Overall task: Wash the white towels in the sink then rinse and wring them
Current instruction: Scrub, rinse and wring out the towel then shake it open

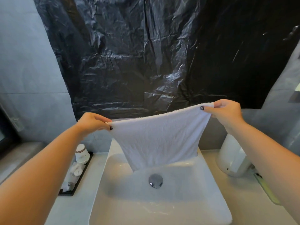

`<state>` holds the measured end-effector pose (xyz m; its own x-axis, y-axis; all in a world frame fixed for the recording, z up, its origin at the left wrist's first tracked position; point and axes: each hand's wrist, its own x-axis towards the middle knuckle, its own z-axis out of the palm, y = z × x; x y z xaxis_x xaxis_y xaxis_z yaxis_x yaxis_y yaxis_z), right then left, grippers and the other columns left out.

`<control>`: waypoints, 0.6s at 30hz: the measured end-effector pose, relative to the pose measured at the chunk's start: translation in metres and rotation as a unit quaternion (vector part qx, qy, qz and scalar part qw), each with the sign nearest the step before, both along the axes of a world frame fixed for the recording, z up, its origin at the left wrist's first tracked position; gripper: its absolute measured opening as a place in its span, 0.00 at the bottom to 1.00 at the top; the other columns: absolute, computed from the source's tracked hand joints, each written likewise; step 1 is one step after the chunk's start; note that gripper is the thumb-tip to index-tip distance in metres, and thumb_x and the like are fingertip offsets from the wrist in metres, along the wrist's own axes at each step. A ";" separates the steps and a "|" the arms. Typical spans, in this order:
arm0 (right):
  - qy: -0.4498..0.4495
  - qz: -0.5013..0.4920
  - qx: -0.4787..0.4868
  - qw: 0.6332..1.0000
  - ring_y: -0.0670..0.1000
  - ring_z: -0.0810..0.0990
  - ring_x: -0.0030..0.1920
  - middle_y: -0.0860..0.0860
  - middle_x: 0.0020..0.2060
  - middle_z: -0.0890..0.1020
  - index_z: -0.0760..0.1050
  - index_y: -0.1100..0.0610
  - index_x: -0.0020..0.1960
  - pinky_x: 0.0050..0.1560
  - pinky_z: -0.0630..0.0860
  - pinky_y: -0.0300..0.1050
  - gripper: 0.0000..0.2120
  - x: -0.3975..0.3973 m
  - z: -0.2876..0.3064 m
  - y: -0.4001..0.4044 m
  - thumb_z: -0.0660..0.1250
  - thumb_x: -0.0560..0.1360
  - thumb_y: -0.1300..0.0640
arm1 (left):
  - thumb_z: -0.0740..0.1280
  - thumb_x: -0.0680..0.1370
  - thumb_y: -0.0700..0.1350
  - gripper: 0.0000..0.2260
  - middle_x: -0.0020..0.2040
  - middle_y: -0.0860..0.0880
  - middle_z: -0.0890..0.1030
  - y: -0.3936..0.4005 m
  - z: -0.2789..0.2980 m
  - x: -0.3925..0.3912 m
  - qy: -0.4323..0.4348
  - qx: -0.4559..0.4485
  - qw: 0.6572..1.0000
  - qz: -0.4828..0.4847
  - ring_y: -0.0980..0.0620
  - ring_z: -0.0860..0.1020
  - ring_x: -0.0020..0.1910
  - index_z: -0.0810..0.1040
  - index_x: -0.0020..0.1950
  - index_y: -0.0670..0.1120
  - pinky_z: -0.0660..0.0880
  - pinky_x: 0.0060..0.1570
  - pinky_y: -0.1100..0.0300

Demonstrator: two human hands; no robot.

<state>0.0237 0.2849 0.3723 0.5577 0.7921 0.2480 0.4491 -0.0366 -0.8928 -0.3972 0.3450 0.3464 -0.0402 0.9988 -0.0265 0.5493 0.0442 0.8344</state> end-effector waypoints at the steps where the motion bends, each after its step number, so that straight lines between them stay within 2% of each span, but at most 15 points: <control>1: 0.003 0.000 0.001 1.000 0.48 0.78 0.43 0.48 0.42 0.80 0.80 0.54 0.49 0.38 0.75 0.40 0.11 0.000 0.001 0.000 0.77 0.70 0.52 | 0.75 0.72 0.35 0.08 0.51 0.45 0.84 -0.002 -0.003 -0.002 -0.058 -0.017 0.998 0.008 0.46 0.80 0.53 0.86 0.47 0.46 0.78 0.55 0.53; 4: 0.020 0.012 -0.004 1.000 0.51 0.80 0.46 0.51 0.45 0.82 0.80 0.55 0.49 0.47 0.81 0.47 0.11 0.001 0.001 -0.001 0.77 0.70 0.53 | 0.69 0.76 0.32 0.09 0.52 0.45 0.83 -0.014 -0.016 -0.002 -0.187 -0.062 0.980 0.017 0.46 0.80 0.54 0.84 0.50 0.45 0.77 0.55 0.54; 6: 0.017 0.025 -0.016 0.999 0.52 0.81 0.47 0.51 0.45 0.82 0.80 0.54 0.49 0.50 0.81 0.51 0.12 0.003 -0.002 -0.002 0.77 0.69 0.52 | 0.68 0.77 0.33 0.09 0.52 0.44 0.82 -0.022 -0.025 0.000 -0.230 -0.080 0.970 0.016 0.46 0.80 0.52 0.83 0.50 0.45 0.76 0.57 0.54; 9: -0.022 0.042 -0.050 0.998 0.52 0.80 0.47 0.51 0.45 0.81 0.79 0.53 0.48 0.48 0.80 0.49 0.11 0.004 -0.008 -0.004 0.77 0.70 0.52 | 0.70 0.77 0.36 0.06 0.49 0.46 0.83 -0.024 -0.035 0.002 -0.138 -0.053 0.989 0.010 0.48 0.80 0.50 0.83 0.48 0.46 0.77 0.58 0.52; 11: -0.055 0.036 -0.067 0.996 0.50 0.77 0.44 0.50 0.43 0.79 0.77 0.54 0.45 0.41 0.76 0.42 0.10 0.004 -0.013 -0.007 0.76 0.70 0.52 | 0.71 0.77 0.42 0.02 0.47 0.49 0.81 -0.023 -0.034 0.004 -0.048 -0.026 0.998 0.015 0.50 0.79 0.48 0.83 0.48 0.46 0.77 0.56 0.52; 13: -0.062 0.007 -0.063 0.996 0.48 0.75 0.41 0.50 0.41 0.78 0.77 0.54 0.44 0.35 0.71 0.38 0.10 0.003 -0.019 -0.007 0.77 0.70 0.52 | 0.71 0.77 0.46 0.05 0.47 0.49 0.80 -0.017 -0.033 0.007 0.016 0.009 1.000 0.025 0.49 0.77 0.48 0.82 0.51 0.46 0.75 0.55 0.51; 16: -0.056 -0.033 -0.069 0.995 0.50 0.77 0.41 0.52 0.42 0.79 0.78 0.54 0.45 0.33 0.70 0.38 0.13 -0.001 -0.027 -0.001 0.77 0.69 0.48 | 0.69 0.79 0.46 0.06 0.48 0.46 0.81 -0.007 -0.027 0.021 0.017 0.060 0.997 0.043 0.43 0.79 0.50 0.81 0.53 0.45 0.79 0.56 0.46; 18: -0.043 -0.043 -0.077 0.995 0.55 0.79 0.48 0.53 0.46 0.80 0.78 0.55 0.51 0.36 0.74 0.41 0.17 -0.002 -0.027 0.005 0.77 0.69 0.47 | 0.66 0.81 0.45 0.07 0.48 0.44 0.81 0.001 -0.025 0.031 -0.019 0.080 0.994 0.070 0.42 0.80 0.51 0.79 0.54 0.43 0.79 0.56 0.44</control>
<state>0.0221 0.2896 0.3449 0.6073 0.7747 0.1764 0.5125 -0.2123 -0.8320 -0.3665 0.3459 0.3217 -0.1804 0.9752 0.1285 0.5153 -0.0176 0.8569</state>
